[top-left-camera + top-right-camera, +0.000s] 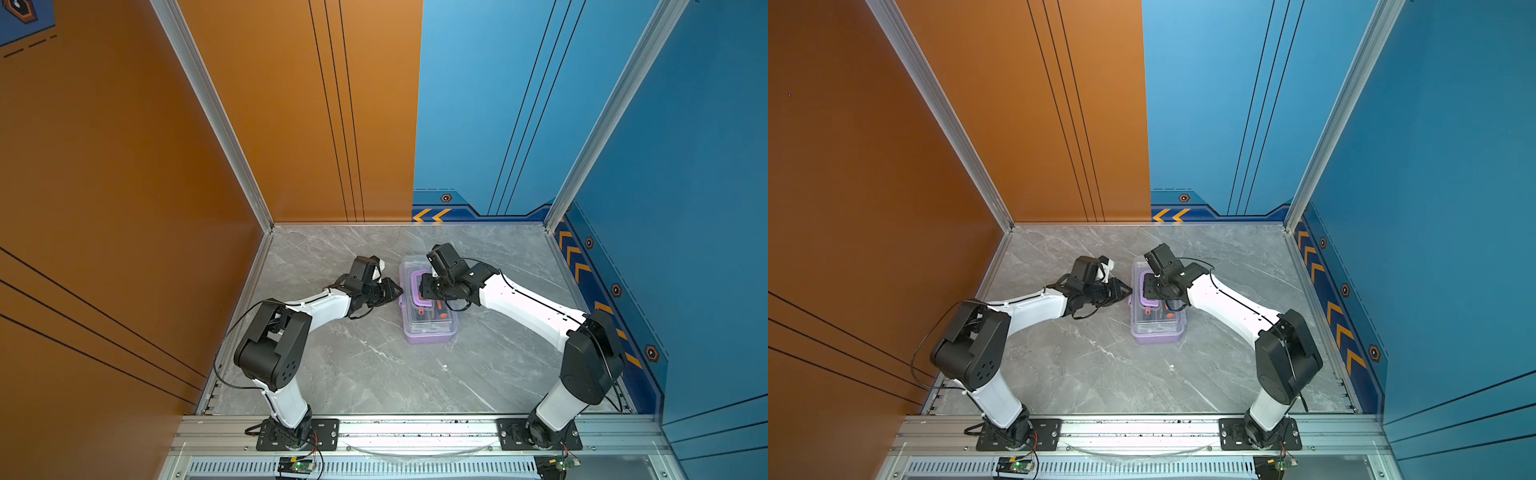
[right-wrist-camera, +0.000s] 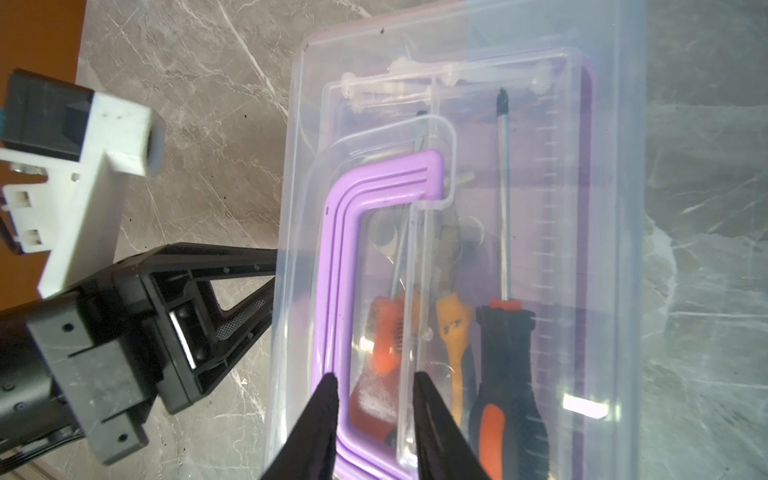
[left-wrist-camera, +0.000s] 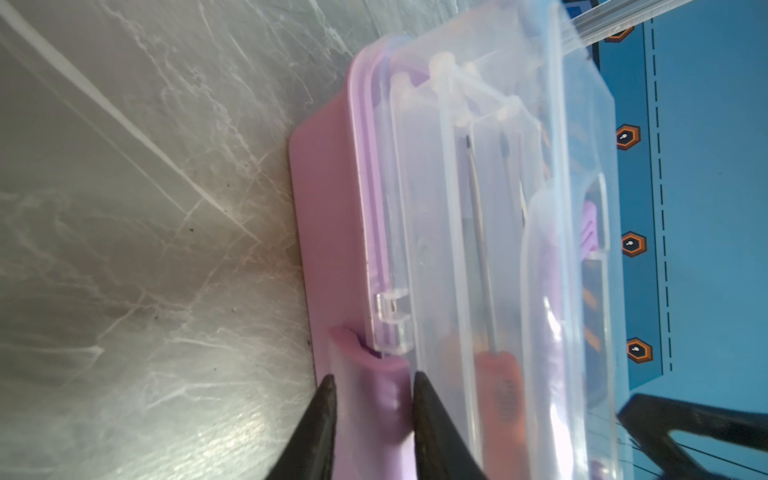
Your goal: Pack the tool kit
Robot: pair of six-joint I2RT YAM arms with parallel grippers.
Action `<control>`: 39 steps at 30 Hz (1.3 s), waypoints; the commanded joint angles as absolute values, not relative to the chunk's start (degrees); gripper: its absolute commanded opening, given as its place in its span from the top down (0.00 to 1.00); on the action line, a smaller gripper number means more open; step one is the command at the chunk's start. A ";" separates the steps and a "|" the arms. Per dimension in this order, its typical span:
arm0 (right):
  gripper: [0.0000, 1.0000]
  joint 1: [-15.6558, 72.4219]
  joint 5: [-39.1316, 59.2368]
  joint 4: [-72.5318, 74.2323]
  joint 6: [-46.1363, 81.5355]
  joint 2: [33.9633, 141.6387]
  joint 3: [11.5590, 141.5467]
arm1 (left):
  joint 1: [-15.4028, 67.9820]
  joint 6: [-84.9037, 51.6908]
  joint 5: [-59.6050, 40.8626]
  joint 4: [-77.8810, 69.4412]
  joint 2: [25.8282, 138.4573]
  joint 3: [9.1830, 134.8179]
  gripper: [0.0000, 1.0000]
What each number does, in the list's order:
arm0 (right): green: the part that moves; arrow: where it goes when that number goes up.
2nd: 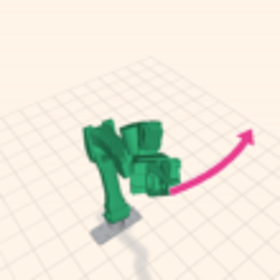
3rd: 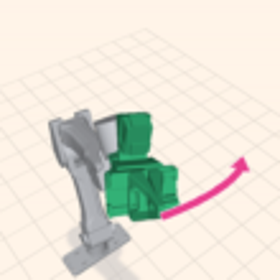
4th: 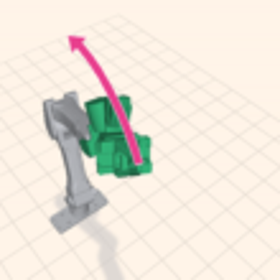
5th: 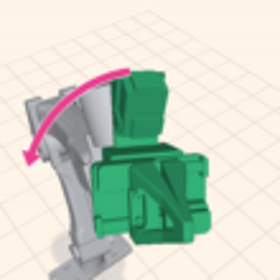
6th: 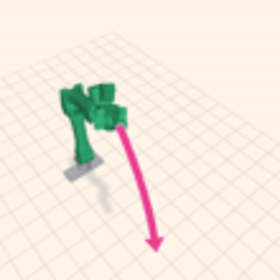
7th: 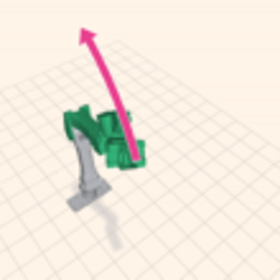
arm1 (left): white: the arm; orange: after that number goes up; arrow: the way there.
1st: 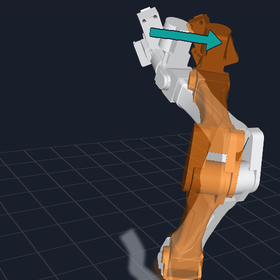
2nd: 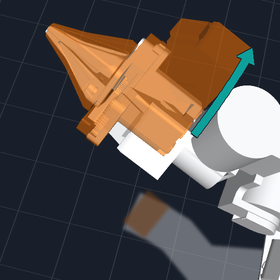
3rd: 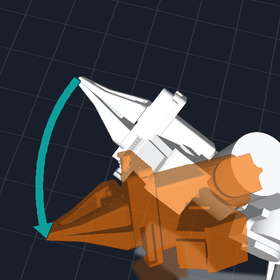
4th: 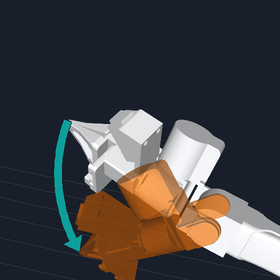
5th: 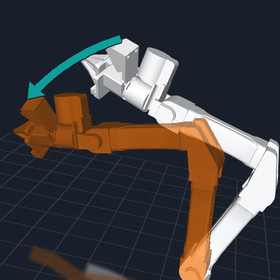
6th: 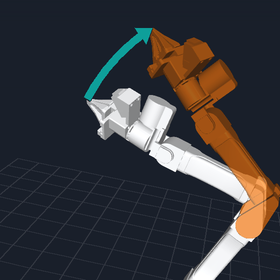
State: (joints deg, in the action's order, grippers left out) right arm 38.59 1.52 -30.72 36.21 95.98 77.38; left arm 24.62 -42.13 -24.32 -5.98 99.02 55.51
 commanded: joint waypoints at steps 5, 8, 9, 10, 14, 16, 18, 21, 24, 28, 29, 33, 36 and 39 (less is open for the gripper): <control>0.67 38.58 2.53 -30.42 35.95 97.19 77.94 | 23.52 -42.89 -25.00 -3.27 98.07 51.91 0.73; 0.67 38.75 2.58 -30.33 35.95 97.38 78.08 | 23.11 -42.97 -25.00 -3.30 97.35 51.42 0.73; 0.67 38.84 2.64 -30.36 35.95 97.53 78.20 | 23.04 -43.06 -25.14 -3.31 97.24 51.28 0.73; 0.67 38.85 2.64 -30.32 35.95 97.56 78.24 | 23.03 -42.98 -25.25 -3.37 97.16 51.10 0.73; 0.68 39.02 2.77 -30.37 35.96 97.81 78.40 | 22.75 -43.15 -25.24 -3.52 97.31 50.76 0.74; 0.68 39.02 2.77 -30.32 35.86 97.86 78.48 | 22.51 -43.24 -24.90 -3.65 97.06 50.66 0.74; 0.68 39.02 2.73 -30.32 35.82 97.83 78.54 | 22.26 -43.26 -24.73 -3.70 96.81 50.68 0.74; 0.68 39.11 2.66 -30.32 35.90 97.91 78.49 | 21.65 -43.18 -24.96 -3.65 96.70 50.57 0.75; 0.68 39.03 2.49 -30.23 35.86 97.90 78.35 | 21.71 -42.63 -25.65 -4.00 97.43 50.93 0.75; 0.68 39.02 2.74 -30.18 35.86 98.24 78.25 | 22.13 -42.63 -26.40 -4.80 98.99 51.62 0.74; 0.68 39.02 2.74 -30.15 35.86 98.31 78.17 | 22.25 -42.71 -26.51 -4.94 99.29 51.81 0.74; 0.68 39.02 2.91 -30.15 35.86 98.35 78.04 | 22.72 -42.63 -27.42 -5.49 100.59 52.70 0.75; 0.68 39.02 2.85 -30.14 35.95 98.27 77.92 | 23.02 -42.63 -27.36 -5.48 101.29 53.16 0.74; 0.68 39.02 2.89 -29.88 35.95 98.28 77.65 | 23.28 -42.93 -27.48 -5.99 101.84 53.60 0.75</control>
State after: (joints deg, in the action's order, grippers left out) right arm 38.70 2.42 -28.49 36.23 96.84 77.47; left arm 22.70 -43.16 -26.24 -5.61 100.90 51.81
